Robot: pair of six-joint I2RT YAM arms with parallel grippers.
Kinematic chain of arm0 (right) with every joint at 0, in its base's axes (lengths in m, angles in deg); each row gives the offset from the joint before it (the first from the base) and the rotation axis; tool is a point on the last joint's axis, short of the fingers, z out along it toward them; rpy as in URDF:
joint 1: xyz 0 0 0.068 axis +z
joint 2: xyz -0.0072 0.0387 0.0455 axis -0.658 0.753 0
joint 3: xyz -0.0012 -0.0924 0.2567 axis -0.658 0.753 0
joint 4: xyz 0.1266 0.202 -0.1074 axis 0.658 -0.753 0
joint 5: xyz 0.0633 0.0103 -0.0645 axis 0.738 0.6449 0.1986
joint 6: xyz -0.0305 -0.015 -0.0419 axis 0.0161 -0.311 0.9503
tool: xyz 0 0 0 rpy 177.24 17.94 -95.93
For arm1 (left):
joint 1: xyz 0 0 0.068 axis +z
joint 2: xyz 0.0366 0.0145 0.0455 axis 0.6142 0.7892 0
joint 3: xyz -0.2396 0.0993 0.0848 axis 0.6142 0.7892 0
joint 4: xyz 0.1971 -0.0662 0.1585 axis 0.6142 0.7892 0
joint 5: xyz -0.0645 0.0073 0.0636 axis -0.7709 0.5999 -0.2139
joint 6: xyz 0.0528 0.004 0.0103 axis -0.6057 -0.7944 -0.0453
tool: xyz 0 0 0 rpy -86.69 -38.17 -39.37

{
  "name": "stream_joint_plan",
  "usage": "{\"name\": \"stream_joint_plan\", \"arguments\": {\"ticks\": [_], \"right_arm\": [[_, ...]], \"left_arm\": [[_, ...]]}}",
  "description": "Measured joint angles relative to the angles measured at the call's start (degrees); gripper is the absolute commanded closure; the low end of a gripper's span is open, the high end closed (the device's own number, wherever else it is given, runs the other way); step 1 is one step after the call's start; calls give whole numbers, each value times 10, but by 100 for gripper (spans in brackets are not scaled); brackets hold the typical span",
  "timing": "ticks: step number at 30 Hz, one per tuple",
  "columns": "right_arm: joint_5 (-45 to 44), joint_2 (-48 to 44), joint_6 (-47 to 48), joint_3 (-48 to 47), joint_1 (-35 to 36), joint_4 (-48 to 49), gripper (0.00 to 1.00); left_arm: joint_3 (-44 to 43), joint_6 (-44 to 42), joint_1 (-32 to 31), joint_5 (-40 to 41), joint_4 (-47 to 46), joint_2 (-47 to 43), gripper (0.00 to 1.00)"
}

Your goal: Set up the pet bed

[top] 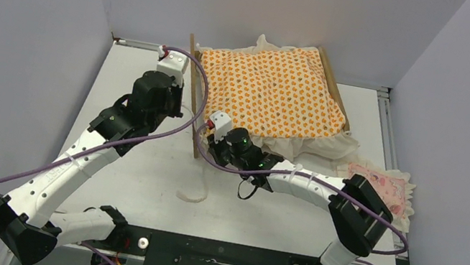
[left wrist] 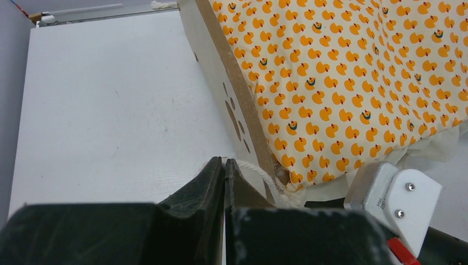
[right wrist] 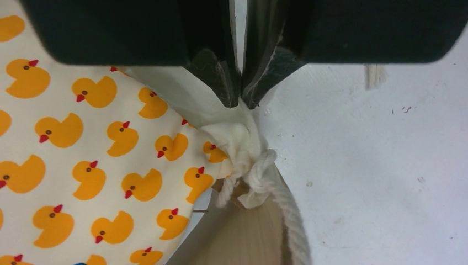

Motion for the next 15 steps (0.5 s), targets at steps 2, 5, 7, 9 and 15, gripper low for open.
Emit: {"name": "stream_joint_plan", "arguments": {"ticks": [2, 5, 7, 9, 15], "right_arm": [[0, -1, 1, 0, -5, 0, 95], [1, -15, 3, 1, -16, -18, 95], [2, -39, 4, 11, -21, -26, 95], [3, -70, 3, 25, -27, -30, 95], [6, -168, -9, 101, -55, -26, 95]], "left_arm": [[0, 0, 0, 4, 0, 0, 100], [0, 0, 2, 14, 0, 0, 100], [0, 0, 7, 21, 0, 0, 100], [0, 0, 11, 29, 1, 0, 100], [5, 0, 28, 48, 3, 1, 100]]}}
